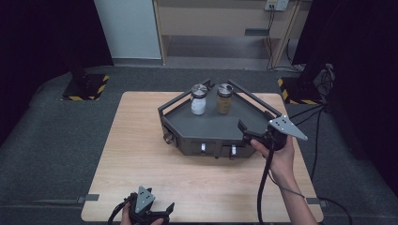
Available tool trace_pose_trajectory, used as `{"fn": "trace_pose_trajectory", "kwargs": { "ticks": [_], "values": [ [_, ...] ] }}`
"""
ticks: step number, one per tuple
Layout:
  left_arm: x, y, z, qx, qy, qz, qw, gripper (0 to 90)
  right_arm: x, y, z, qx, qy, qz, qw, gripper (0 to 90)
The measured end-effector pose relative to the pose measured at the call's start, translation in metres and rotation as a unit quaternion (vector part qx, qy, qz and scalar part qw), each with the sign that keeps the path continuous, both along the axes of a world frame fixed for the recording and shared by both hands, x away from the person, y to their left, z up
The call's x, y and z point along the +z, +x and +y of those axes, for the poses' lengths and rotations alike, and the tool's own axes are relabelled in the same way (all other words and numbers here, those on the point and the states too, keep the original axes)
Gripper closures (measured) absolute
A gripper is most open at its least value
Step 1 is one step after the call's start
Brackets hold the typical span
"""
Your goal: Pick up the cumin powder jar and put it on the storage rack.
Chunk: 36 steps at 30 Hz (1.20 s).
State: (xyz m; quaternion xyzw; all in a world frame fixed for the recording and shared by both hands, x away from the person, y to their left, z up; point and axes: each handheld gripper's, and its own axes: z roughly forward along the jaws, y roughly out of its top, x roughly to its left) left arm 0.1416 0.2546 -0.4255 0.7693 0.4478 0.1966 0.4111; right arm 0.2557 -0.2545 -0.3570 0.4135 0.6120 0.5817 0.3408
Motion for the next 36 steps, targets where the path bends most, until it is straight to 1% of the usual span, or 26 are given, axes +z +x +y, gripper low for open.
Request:
{"fn": "trace_pose_trajectory", "kwargs": {
  "ticks": [6, 10, 14, 18, 22, 31, 36],
  "values": [
    [0.000, -0.001, 0.000, 0.001, 0.002, -0.003, 1.0000, 2.9, -0.002, -0.021, -0.008, 0.003, -0.003, -0.007, 1.0000, 0.8],
    [0.000, -0.002, 0.000, 0.004, 0.002, -0.007, 1.0000, 2.9, -0.005, -0.036, -0.011, 0.007, -0.014, -0.013, 0.9998, 0.8],
    [0.000, -0.002, 0.001, 0.009, 0.002, -0.007, 0.9999, 2.9, -0.008, -0.050, -0.016, 0.009, -0.017, -0.016, 0.9997, 0.8],
    [0.000, -0.003, 0.003, 0.015, 0.002, -0.011, 0.9998, 2.9, -0.014, -0.065, -0.019, 0.008, -0.033, -0.019, 0.9992, 0.8],
    [0.001, -0.002, 0.003, 0.016, 0.004, -0.011, 0.9998, 2.9, -0.018, -0.079, -0.023, 0.008, -0.034, -0.019, 0.9992, 0.7],
    [0.000, -0.003, 0.002, 0.015, 0.003, -0.012, 0.9998, 2.9, -0.024, -0.101, -0.035, 0.006, -0.041, -0.011, 0.9991, 0.8],
    [0.000, -0.003, 0.002, 0.014, 0.004, -0.012, 0.9998, 2.9, -0.030, -0.114, -0.041, -0.001, -0.037, -0.009, 0.9993, 0.7]
  ]
}}
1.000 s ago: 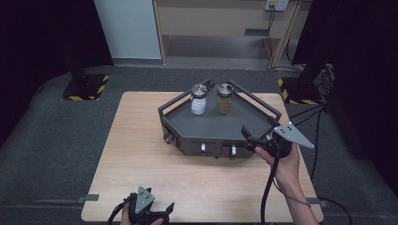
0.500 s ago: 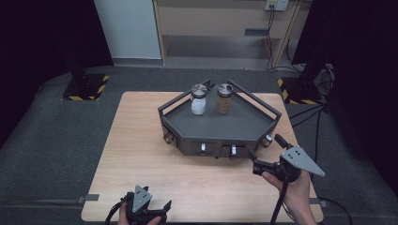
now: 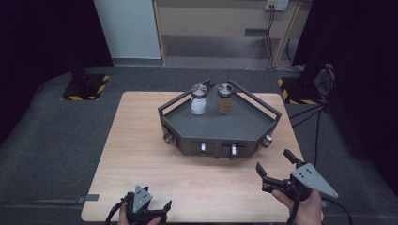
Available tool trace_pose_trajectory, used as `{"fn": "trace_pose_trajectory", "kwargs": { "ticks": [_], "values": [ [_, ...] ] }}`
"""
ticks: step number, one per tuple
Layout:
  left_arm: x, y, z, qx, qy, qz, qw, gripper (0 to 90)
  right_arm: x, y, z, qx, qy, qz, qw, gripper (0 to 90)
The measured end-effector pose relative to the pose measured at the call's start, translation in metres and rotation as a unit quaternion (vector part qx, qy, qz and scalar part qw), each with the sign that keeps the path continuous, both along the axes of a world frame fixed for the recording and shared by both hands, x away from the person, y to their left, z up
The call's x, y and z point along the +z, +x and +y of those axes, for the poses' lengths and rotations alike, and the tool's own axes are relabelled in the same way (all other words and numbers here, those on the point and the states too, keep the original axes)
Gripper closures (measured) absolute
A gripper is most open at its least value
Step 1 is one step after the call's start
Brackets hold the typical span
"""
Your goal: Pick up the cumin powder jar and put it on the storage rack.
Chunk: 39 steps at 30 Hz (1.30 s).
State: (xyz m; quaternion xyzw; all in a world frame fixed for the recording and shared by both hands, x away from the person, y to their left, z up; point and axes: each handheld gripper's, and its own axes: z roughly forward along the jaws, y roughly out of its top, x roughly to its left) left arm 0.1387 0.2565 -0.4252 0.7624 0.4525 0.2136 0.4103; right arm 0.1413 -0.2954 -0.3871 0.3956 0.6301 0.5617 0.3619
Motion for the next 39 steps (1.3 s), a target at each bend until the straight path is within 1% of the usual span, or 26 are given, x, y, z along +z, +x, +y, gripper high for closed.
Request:
{"fn": "trace_pose_trajectory", "kwargs": {
  "ticks": [9, 14, 21, 32, 39],
  "values": [
    [0.001, -0.002, 0.001, 0.004, 0.001, -0.002, 1.0000, 3.0, -0.012, -0.016, -0.004, -0.002, 0.000, 0.013, 0.9999, 0.7],
    [0.001, -0.001, 0.001, 0.004, 0.001, -0.002, 1.0000, 2.9, -0.021, -0.022, -0.005, -0.004, -0.004, 0.027, 0.9996, 0.7],
    [0.001, -0.001, 0.001, 0.004, 0.002, -0.002, 1.0000, 2.9, -0.032, -0.028, -0.007, -0.013, 0.000, 0.046, 0.9989, 0.7],
    [0.000, -0.001, 0.001, 0.005, 0.002, -0.002, 1.0000, 2.9, -0.050, -0.035, -0.004, -0.012, -0.009, 0.081, 0.9966, 0.7],
    [0.000, 0.000, 0.001, 0.010, 0.003, -0.001, 0.9999, 2.9, -0.061, -0.036, -0.005, -0.019, -0.006, 0.101, 0.9947, 0.7]
  ]
}}
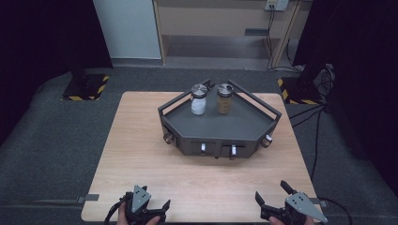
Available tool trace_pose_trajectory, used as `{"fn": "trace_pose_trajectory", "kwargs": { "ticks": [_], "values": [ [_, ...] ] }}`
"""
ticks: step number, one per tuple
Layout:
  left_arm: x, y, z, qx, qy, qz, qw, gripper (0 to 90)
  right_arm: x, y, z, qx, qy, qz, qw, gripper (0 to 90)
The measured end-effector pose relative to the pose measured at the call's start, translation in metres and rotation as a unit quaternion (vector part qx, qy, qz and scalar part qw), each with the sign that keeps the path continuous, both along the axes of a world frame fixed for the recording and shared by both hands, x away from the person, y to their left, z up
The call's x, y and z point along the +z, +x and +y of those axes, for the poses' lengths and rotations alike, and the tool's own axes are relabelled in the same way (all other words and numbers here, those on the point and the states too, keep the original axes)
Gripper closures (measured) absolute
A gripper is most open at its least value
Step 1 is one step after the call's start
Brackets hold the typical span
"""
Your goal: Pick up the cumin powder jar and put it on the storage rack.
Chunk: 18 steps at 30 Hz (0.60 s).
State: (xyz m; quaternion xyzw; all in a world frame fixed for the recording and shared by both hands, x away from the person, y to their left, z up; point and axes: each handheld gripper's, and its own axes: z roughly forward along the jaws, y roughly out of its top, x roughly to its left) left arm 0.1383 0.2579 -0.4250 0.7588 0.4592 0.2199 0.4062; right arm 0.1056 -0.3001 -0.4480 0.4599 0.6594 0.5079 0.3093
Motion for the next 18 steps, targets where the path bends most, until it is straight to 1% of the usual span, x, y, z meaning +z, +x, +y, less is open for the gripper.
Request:
{"fn": "trace_pose_trajectory", "kwargs": {
  "ticks": [5, 9, 12, 18],
  "values": [
    [0.000, 0.001, 0.000, 0.000, 0.000, 0.003, 1.0000, 2.9, -0.009, 0.001, 0.000, -0.002, -0.001, 0.021, 0.9998, 0.8],
    [-0.001, 0.002, -0.001, -0.003, -0.001, 0.005, 1.0000, 2.9, -0.013, 0.003, 0.000, -0.005, -0.003, 0.035, 0.9994, 0.8],
    [-0.001, 0.003, -0.001, -0.005, -0.002, 0.006, 1.0000, 2.9, -0.014, 0.004, 0.002, -0.011, -0.001, 0.040, 0.9991, 0.9],
    [-0.001, 0.003, -0.002, -0.008, -0.002, 0.009, 0.9999, 2.9, -0.016, 0.005, 0.003, -0.014, -0.005, 0.050, 0.9986, 1.2]
  ]
}}
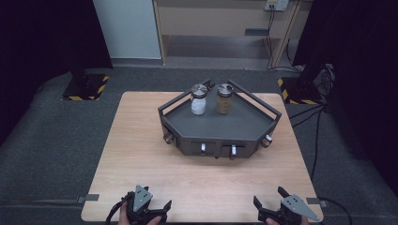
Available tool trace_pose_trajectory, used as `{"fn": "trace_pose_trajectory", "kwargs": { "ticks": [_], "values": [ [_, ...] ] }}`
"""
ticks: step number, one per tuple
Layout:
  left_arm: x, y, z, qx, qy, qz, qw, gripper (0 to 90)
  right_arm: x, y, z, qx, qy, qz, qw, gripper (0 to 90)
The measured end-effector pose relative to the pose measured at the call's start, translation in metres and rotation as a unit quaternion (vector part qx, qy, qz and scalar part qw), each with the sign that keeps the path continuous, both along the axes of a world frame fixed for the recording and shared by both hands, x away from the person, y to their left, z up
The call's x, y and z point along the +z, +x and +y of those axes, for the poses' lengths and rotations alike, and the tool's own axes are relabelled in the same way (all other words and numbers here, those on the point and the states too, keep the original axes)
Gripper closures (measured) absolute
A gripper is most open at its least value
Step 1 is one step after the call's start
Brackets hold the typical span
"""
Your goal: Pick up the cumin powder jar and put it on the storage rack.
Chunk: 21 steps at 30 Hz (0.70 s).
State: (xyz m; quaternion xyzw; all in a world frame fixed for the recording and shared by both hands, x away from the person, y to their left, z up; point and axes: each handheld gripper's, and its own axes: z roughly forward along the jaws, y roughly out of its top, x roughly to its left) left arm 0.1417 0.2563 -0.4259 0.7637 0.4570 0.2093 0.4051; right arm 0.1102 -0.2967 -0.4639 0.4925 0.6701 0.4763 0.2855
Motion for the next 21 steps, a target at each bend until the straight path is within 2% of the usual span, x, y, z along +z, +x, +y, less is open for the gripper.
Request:
{"fn": "trace_pose_trajectory", "kwargs": {
  "ticks": [11, 21],
  "values": [
    [0.0002, -0.0003, 0.0000, 0.000, 0.000, 0.000, 1.0000, 2.9, -0.0004, 0.0000, 0.0004, -0.003, 0.000, 0.004, 1.0000, 1.2],
    [0.0003, -0.0010, 0.0009, 0.003, -0.001, -0.002, 1.0000, 2.9, 0.0007, -0.0021, 0.0006, -0.003, -0.002, -0.001, 1.0000, 1.2]
  ]
}}
